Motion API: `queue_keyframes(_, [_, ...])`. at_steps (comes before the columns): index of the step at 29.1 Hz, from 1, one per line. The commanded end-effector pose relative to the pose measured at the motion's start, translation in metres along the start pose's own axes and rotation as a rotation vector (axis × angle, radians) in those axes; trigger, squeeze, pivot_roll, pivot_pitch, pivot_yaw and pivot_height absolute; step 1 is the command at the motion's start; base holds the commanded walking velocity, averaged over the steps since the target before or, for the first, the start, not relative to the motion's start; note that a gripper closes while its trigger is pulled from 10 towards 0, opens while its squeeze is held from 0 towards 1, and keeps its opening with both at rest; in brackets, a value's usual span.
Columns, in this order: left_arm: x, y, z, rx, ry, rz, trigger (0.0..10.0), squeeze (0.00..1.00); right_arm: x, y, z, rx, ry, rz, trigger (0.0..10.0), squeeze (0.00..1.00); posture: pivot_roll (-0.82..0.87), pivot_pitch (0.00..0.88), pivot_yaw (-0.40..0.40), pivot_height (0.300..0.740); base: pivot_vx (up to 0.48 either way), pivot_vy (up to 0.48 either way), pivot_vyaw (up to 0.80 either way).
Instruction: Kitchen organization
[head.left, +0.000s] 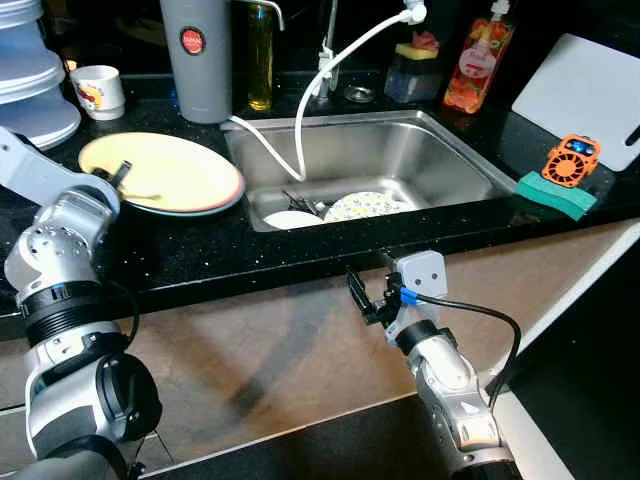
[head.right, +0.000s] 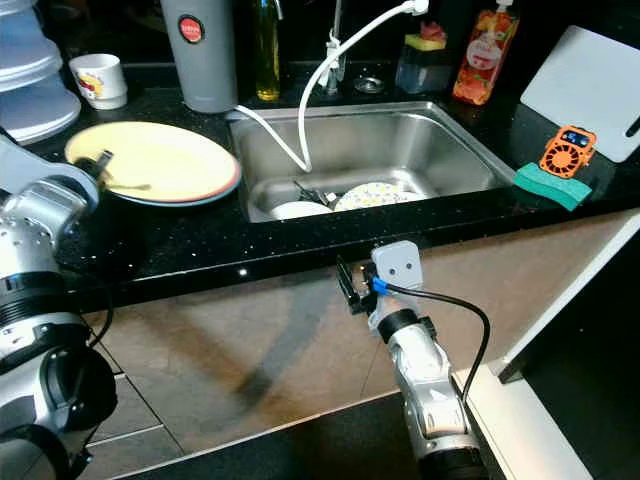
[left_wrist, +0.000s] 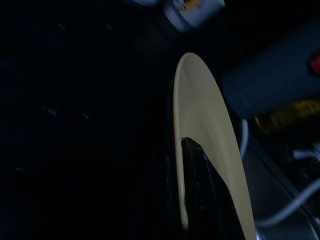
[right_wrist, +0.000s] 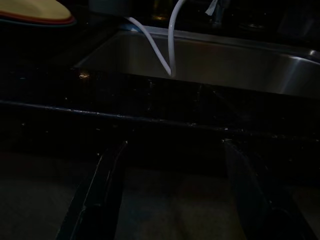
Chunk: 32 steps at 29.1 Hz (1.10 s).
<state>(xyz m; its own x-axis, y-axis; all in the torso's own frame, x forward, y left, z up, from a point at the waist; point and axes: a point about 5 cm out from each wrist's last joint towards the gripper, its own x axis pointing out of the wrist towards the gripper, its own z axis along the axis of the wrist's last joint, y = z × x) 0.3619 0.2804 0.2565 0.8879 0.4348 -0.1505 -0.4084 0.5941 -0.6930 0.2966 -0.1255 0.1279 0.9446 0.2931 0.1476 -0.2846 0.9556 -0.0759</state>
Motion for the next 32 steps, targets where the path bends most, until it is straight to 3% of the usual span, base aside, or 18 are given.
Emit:
queue_keyframes(1, [-0.001, 0.005, 0.008, 0.046, -0.05, 0.038, 0.0, 0.0, -0.001, -0.002, 0.002, 0.007, -0.002, -0.007, 10.0, 0.0, -0.04, 0.0, -0.047, 0.74, 0.0, 0.0, 0.0])
queue_keyframes(2, [-0.002, 0.003, 0.013, 0.089, -0.093, 0.034, 0.0, 0.0, -0.001, -0.002, 0.002, 0.007, -0.001, -0.006, 10.0, 0.0, -0.04, 0.0, -0.047, 0.74, 0.0, 0.0, 0.0])
queue_keyframes(3, [-0.005, -0.001, 0.02, 0.142, -0.159, 0.004, 6.7, 0.0, -0.001, -0.002, 0.002, 0.007, -0.001, -0.005, 10.0, 0.0, -0.04, 0.0, -0.047, 0.74, 0.0, 0.0, 0.0])
queue_keyframes(4, [-0.008, -0.006, 0.025, 0.191, -0.229, -0.025, 10.0, 0.0, -0.001, -0.002, 0.002, 0.006, -0.001, -0.005, 10.0, 0.0, -0.04, 0.0, -0.048, 0.74, 0.0, 0.0, 0.0])
queue_keyframes(5, [-0.008, -0.006, 0.025, 0.191, -0.229, -0.025, 10.0, 0.0, -0.001, -0.002, 0.002, 0.006, -0.001, -0.005, 10.0, 0.0, -0.04, 0.0, -0.048, 0.74, 0.0, 0.0, 0.0])
queue_keyframes(7, [-0.013, -0.014, 0.033, 0.267, -0.333, -0.059, 10.0, 0.0, 0.0, -0.002, 0.002, 0.006, 0.0, -0.006, 10.0, 0.0, -0.04, 0.0, -0.048, 0.74, 0.0, 0.0, 0.0])
queue_keyframes(9, [-0.014, -0.014, 0.032, 0.276, -0.345, -0.069, 10.0, 0.0, 0.0, -0.002, 0.002, 0.006, 0.001, -0.007, 10.0, 0.0, -0.04, 0.0, -0.047, 0.74, 0.0, 0.0, 0.0])
queue_keyframes(13, [-0.008, -0.001, 0.024, 0.241, -0.278, 0.018, 10.0, 0.0, -0.001, -0.003, 0.002, 0.006, 0.002, -0.009, 10.0, 0.0, -0.04, 0.0, -0.047, 0.74, 0.0, 0.0, 0.0])
queue_keyframes(14, [-0.003, 0.019, 0.008, 0.165, -0.161, 0.116, 10.0, 0.0, -0.001, -0.004, 0.002, 0.006, 0.004, -0.011, 10.0, 0.0, -0.05, 0.0, -0.047, 0.74, 0.0, 0.0, 0.0])
queue_keyframes(15, [-0.002, 0.024, 0.004, 0.151, -0.138, 0.132, 10.0, 0.38, -0.002, -0.004, 0.001, 0.006, 0.005, -0.012, 10.0, 0.0, -0.05, 0.0, -0.047, 0.74, 0.0, 0.0, 0.0])
queue_keyframes(16, [-0.003, 0.026, 0.0, 0.143, -0.128, 0.139, 10.0, 0.38, -0.002, -0.004, 0.001, 0.006, 0.007, -0.013, 10.0, 0.0, -0.05, 0.0, -0.05, 0.74, 0.0, 0.0, 0.0])
queue_keyframes(17, [-0.005, 0.027, -0.002, 0.135, -0.129, 0.144, 10.0, 1.0, -0.002, -0.004, 0.001, 0.006, 0.009, -0.013, 10.0, 0.0, -0.04, 0.0, -0.053, 0.74, 0.0, 0.0, 0.0])
queue_keyframes(25, [-0.01, 0.03, -0.001, 0.141, -0.185, 0.163, 10.0, 1.0, -0.001, -0.003, 0.001, 0.006, 0.012, -0.004, 10.0, 0.0, -0.04, 0.0, -0.056, 0.74, 0.0, 0.0, 0.0])
queue_keyframes(26, [-0.013, 0.027, 0.001, 0.157, -0.226, 0.158, 10.0, 0.51, 0.0, -0.003, 0.001, 0.006, 0.011, -0.003, 10.0, 0.0, -0.04, 0.0, -0.057, 0.74, 0.0, 0.0, 0.0])
queue_keyframes(27, [-0.013, 0.027, 0.001, 0.157, -0.226, 0.158, 10.0, 0.51, 0.0, -0.003, 0.001, 0.006, 0.011, -0.003, 10.0, 0.0, -0.04, 0.0, -0.057, 0.74, 0.0, 0.0, 0.0])
queue_keyframes(28, [-0.013, 0.026, 0.002, 0.149, -0.234, 0.158, 10.0, 0.0, 0.0, -0.003, 0.001, 0.006, 0.011, -0.003, 10.0, 0.0, -0.04, 0.0, -0.057, 0.74, 0.0, 0.0, 0.0])
queue_keyframes(32, [-0.011, 0.029, 0.003, 0.119, -0.21, 0.175, 10.0, 0.0, -0.001, -0.003, 0.001, 0.006, 0.012, 0.0, 10.0, 0.0, -0.04, 0.0, -0.057, 0.74, 0.0, 0.0, 0.0])
